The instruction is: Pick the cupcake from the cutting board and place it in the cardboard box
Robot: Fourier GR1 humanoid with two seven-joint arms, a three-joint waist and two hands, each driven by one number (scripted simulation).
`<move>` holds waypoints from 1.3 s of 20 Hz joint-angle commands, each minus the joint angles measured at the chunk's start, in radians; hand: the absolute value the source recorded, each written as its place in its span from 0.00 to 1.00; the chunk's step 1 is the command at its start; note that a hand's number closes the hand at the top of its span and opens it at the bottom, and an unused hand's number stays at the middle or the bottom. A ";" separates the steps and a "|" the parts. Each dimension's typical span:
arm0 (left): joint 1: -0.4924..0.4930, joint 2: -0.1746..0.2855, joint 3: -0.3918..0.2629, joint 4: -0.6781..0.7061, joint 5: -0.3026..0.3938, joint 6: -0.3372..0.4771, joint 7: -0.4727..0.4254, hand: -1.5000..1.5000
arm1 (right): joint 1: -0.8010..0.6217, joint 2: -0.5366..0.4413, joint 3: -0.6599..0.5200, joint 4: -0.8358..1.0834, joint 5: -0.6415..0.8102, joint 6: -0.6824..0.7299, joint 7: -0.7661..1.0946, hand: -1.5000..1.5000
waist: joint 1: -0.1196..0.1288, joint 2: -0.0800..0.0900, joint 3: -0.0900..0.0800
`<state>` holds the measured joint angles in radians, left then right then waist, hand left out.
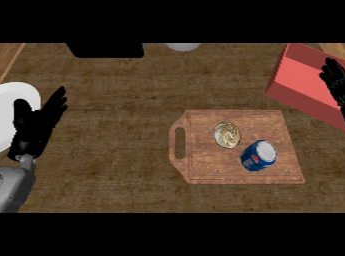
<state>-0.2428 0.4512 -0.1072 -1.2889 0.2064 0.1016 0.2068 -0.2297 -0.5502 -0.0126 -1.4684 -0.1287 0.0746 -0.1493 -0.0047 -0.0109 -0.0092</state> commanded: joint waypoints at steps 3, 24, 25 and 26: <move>0.025 -0.078 0.038 0.012 -0.054 0.098 -0.096 0.50 | -0.103 0.080 0.030 0.012 0.037 -0.008 -0.019 1.00 | 0.015 0.012 0.009; 0.168 -0.232 0.037 -0.019 -0.092 0.191 -0.201 0.50 | 0.035 -0.068 0.128 -0.277 0.471 -0.002 0.343 0.00 | 0.006 0.009 0.008; 0.134 -0.197 0.070 0.056 -0.081 0.147 -0.234 0.50 | 0.039 -0.065 0.156 -0.272 0.485 0.020 0.365 0.00 | 0.003 0.011 0.008; 0.169 -0.210 0.055 -0.042 -0.091 0.185 -0.199 0.50 | 0.043 -0.103 0.131 -0.336 0.438 0.088 0.410 0.00 | 0.004 0.007 0.008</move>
<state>-0.0892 0.2460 -0.0523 -1.2932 0.1252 0.2759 -0.0013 -0.1606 -0.6072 0.1139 -1.7135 0.3340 0.0340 0.1039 -0.0026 -0.0024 -0.0013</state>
